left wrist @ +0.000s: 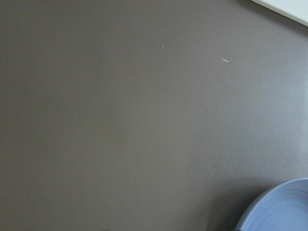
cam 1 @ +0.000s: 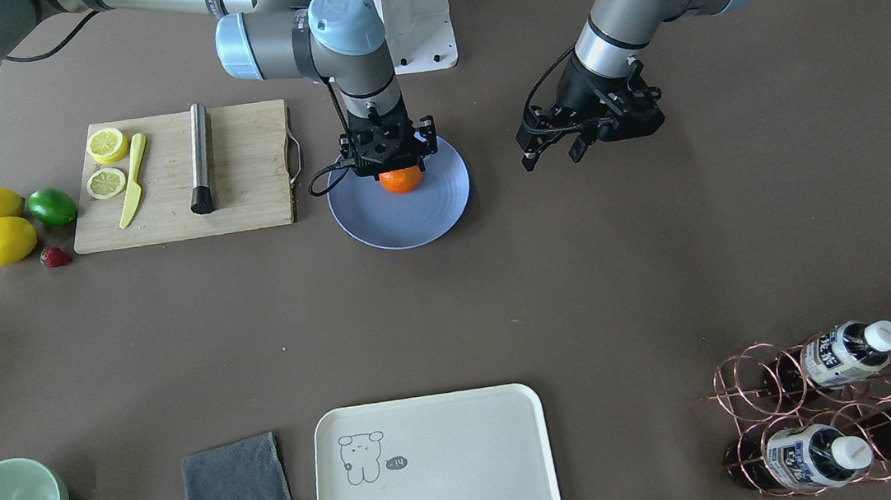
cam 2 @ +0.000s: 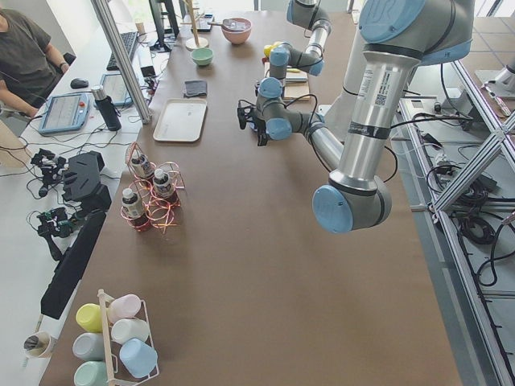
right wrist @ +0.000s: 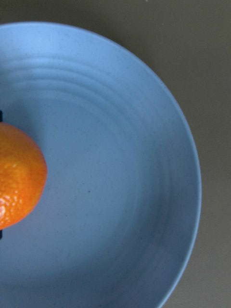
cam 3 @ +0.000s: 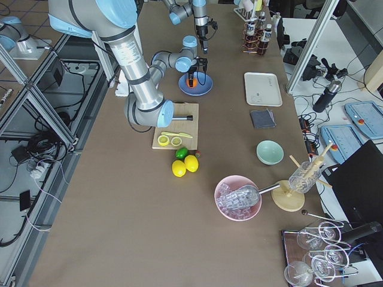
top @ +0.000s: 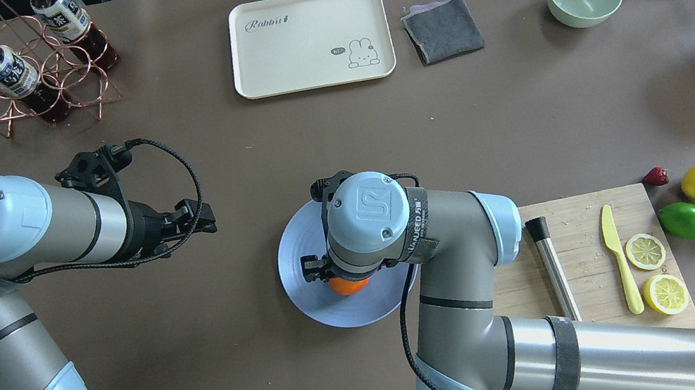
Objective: Pick orange to plate
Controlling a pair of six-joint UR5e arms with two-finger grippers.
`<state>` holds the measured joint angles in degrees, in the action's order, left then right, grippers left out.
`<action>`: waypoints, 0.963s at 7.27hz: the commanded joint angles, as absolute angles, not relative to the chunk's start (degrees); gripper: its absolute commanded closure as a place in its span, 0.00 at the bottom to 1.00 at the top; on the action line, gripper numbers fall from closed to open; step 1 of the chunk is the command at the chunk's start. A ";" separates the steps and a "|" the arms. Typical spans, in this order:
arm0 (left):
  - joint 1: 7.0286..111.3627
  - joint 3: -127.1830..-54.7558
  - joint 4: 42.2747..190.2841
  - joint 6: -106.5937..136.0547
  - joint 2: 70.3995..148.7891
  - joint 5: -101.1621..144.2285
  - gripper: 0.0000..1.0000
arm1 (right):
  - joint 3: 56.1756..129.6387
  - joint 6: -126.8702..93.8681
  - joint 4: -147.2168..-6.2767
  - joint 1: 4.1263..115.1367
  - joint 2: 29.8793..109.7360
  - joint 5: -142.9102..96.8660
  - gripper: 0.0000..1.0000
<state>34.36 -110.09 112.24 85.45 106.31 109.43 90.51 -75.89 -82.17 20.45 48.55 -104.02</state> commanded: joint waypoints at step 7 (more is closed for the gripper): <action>50.93 -110.04 106.17 54.48 95.22 121.78 0.13 | 103.37 -38.89 -83.58 53.36 71.49 -128.17 0.00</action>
